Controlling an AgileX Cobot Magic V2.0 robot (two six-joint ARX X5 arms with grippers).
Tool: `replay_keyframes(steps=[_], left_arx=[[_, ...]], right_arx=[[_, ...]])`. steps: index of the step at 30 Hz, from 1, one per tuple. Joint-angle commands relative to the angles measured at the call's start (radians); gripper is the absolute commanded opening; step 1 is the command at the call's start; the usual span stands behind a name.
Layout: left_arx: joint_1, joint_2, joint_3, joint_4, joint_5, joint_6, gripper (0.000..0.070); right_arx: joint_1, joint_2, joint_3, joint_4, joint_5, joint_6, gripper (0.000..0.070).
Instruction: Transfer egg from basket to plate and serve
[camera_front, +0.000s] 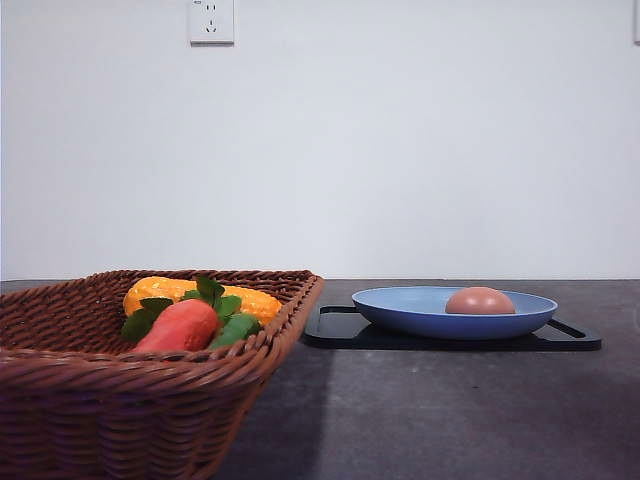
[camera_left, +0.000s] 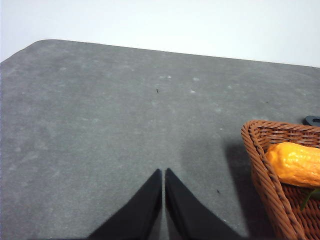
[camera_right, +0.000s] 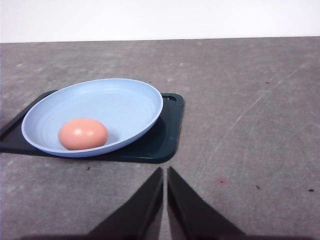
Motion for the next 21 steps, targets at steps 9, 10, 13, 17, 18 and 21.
replay_keyframes(steps=[9,10,13,17,18,21], left_arx=[[0.002,-0.002,-0.027,-0.005,0.001,-0.002,0.0],[0.002,-0.002,-0.027,-0.005,0.001,-0.002,0.0],[0.002,-0.002,-0.027,-0.005,0.001,-0.002,0.0],[0.002,-0.002,-0.027,-0.005,0.001,-0.002,0.0],[0.002,-0.002,-0.027,-0.005,0.001,-0.002,0.0],[0.002,-0.002,-0.027,-0.005,0.001,-0.002,0.0]], right_arx=[[0.0,-0.003,-0.006,0.002,0.003,0.011,0.0],[0.0,-0.003,-0.006,0.002,0.003,0.011,0.0],[0.0,-0.003,-0.006,0.002,0.003,0.011,0.0],[0.0,-0.003,-0.006,0.002,0.003,0.011,0.0],[0.0,-0.003,-0.006,0.002,0.003,0.011,0.0],[0.0,-0.003,-0.006,0.002,0.003,0.011,0.0]])
